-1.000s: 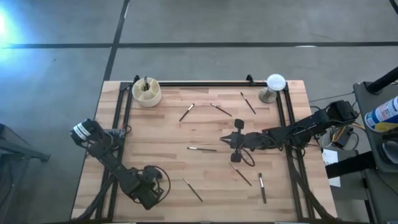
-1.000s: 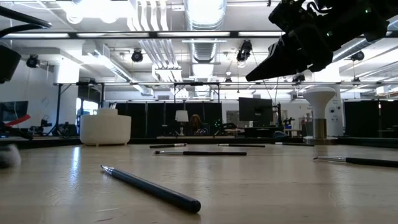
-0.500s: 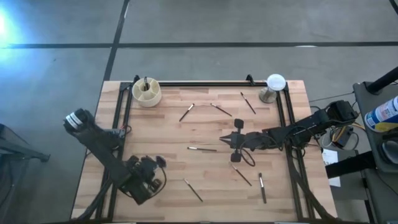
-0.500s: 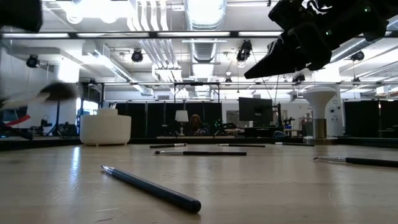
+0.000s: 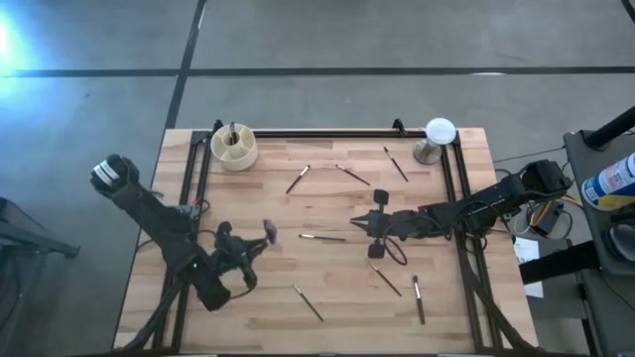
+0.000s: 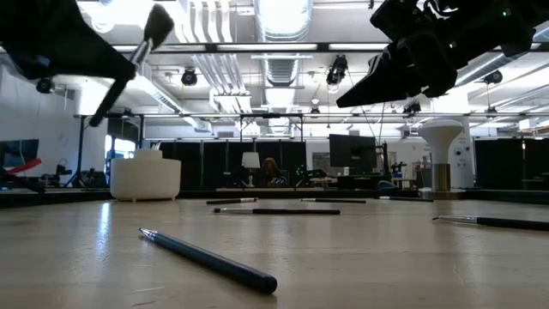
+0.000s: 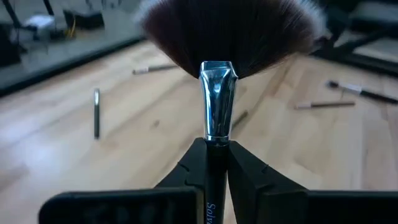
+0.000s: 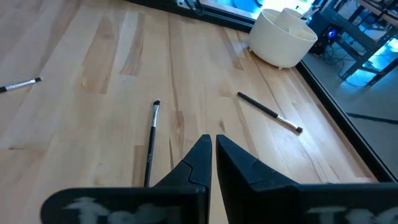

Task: Put items in baskets/containers
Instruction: Put the highlighter brush into the organizer

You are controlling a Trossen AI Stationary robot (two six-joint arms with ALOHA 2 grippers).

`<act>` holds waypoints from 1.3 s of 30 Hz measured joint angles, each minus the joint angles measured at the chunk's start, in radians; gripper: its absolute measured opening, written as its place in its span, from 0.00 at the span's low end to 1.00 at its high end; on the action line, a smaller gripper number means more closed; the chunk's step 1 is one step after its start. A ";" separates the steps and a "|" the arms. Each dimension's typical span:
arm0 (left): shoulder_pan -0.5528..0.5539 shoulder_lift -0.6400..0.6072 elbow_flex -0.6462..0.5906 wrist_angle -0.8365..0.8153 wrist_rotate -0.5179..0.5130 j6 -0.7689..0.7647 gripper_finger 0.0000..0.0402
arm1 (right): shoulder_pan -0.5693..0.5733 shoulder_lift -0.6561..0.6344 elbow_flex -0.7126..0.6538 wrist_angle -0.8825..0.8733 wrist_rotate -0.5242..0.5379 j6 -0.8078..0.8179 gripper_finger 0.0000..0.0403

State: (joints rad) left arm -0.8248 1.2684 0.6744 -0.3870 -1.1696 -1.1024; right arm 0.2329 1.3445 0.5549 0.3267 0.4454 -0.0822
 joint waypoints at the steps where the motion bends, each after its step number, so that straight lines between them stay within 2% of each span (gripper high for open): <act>1: 0.008 -0.022 -0.039 0.074 -0.008 0.050 0.08 | 0.000 0.000 0.000 0.003 0.000 0.000 0.04; 5: 0.057 -0.111 -0.210 0.432 -0.016 0.296 0.08 | 0.000 0.000 0.000 0.010 0.000 -0.005 0.04; 8: 0.114 -0.169 -0.353 0.803 0.017 0.549 0.08 | -0.001 0.000 0.000 0.023 0.000 -0.008 0.04; 13: 0.287 -0.203 -0.567 1.476 0.232 0.950 0.08 | -0.001 0.000 0.000 0.036 0.000 -0.026 0.04; 16: 0.431 -0.205 -0.635 1.705 0.336 1.074 0.08 | -0.001 0.000 0.000 0.043 0.000 -0.027 0.04; 19: 0.600 -0.206 -0.649 1.744 0.402 1.130 0.08 | -0.001 0.000 0.000 0.051 0.000 -0.030 0.04; 24: 0.903 -0.180 -0.614 1.731 0.547 1.132 0.08 | -0.002 0.000 0.000 0.053 0.000 -0.033 0.04; 28: 1.095 -0.151 -0.589 1.731 0.554 1.134 0.08 | -0.002 0.000 0.000 0.052 0.000 -0.028 0.04; 33: 1.221 -0.128 -0.598 1.732 0.462 1.164 0.08 | -0.002 0.000 0.000 0.050 0.000 -0.024 0.04; 39: 1.259 -0.089 -0.616 1.744 0.374 1.247 0.08 | -0.002 0.000 -0.002 0.051 0.000 -0.016 0.04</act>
State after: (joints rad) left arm 0.4337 1.1797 0.0585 1.3572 -0.7954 0.1441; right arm 0.2310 1.3445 0.5533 0.3779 0.4458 -0.0979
